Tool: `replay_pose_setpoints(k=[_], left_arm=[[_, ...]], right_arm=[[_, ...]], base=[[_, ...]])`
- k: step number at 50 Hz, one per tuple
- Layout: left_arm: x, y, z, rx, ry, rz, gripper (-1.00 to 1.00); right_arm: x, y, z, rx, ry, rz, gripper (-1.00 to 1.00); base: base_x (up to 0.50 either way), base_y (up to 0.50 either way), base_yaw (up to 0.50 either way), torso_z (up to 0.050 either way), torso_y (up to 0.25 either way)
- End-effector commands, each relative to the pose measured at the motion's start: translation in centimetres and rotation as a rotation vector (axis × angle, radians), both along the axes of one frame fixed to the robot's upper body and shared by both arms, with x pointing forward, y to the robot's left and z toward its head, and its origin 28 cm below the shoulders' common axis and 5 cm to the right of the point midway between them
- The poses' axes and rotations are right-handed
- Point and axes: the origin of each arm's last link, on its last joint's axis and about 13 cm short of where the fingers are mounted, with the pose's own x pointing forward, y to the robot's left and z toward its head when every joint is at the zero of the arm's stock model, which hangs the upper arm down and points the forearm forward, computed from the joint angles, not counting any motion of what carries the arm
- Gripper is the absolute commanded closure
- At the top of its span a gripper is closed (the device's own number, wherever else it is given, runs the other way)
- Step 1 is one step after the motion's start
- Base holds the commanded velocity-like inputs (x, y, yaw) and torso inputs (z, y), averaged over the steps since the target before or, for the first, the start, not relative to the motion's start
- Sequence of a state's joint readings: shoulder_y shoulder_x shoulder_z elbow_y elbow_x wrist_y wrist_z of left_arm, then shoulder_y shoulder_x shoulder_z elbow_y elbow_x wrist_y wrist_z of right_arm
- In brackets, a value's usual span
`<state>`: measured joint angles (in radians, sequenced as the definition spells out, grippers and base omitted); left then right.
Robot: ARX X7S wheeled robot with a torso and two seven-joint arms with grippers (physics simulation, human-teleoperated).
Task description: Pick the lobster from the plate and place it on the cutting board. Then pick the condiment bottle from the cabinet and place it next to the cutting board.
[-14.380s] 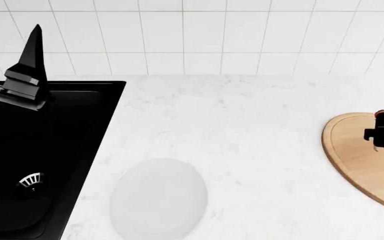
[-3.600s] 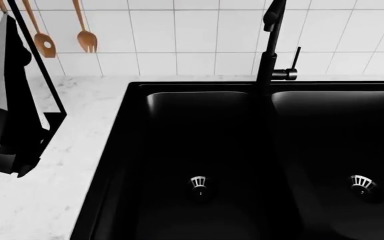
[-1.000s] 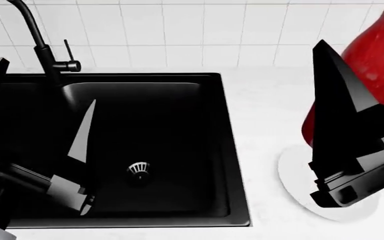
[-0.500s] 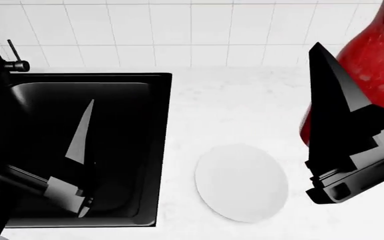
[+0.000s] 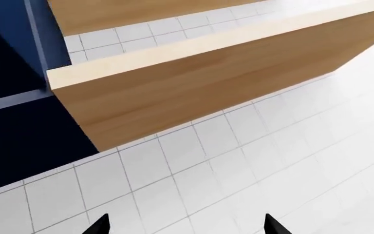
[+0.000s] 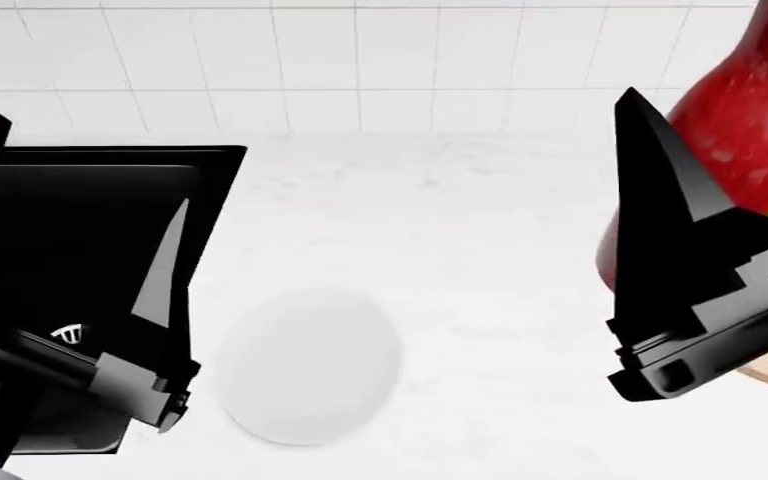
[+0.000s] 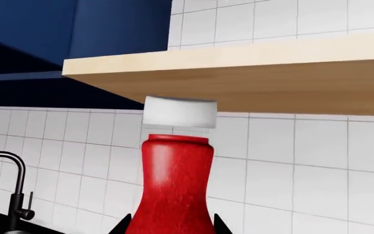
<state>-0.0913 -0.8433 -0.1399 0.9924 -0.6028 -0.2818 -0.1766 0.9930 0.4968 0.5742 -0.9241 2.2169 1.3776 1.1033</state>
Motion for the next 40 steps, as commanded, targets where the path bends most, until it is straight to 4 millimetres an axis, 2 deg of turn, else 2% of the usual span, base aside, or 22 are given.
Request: replay_pose_setpoints(k=[1,17,22,30,35,38,40], left_arm=[[0.1,0.0,-0.1,0.001,0.000,0.001,-1.00],[0.5,0.1,-0.3,-0.001,-0.002,0.005,-1.00],[0.4,0.2,-0.3,-0.001,-0.005,0.006,-1.00],[0.4,0.2,-0.4,-0.003,-0.001,0.009,-1.00],[0.0,0.2,-0.2,-0.003,-0.001,0.010,-1.00],[0.4,0.2,-0.4,-0.005,0.003,0.011,-1.00],[0.5,0.2,-0.5,-0.007,0.005,0.012,-1.00]], right_arm=[[0.4,0.0,-0.1,0.000,0.004,-0.005,1.00],[0.8,0.2,-0.5,-0.002,0.007,-0.012,1.00],[0.9,0.1,-0.4,-0.013,0.012,-0.035,1.00],[1.2,0.0,-0.8,-0.027,0.041,-0.053,1.00],[2.8,-0.2,-1.7,-0.060,0.062,-0.109,1.00],[4.2,0.5,-3.1,-0.141,0.092,-0.030,1.00],[5.4,0.5,-4.0,-0.154,0.108,-0.103,1.00]], base=[[0.00,-0.50,0.00,0.000,0.000],[0.00,-0.50,0.00,0.000,0.000],[-0.06,0.00,0.00,0.000,0.000],[-0.50,0.04,0.00,0.000,0.000],[-0.09,0.00,0.00,0.000,0.000],[0.00,0.00,0.00,0.000,0.000],[0.00,0.00,0.00,0.000,0.000]])
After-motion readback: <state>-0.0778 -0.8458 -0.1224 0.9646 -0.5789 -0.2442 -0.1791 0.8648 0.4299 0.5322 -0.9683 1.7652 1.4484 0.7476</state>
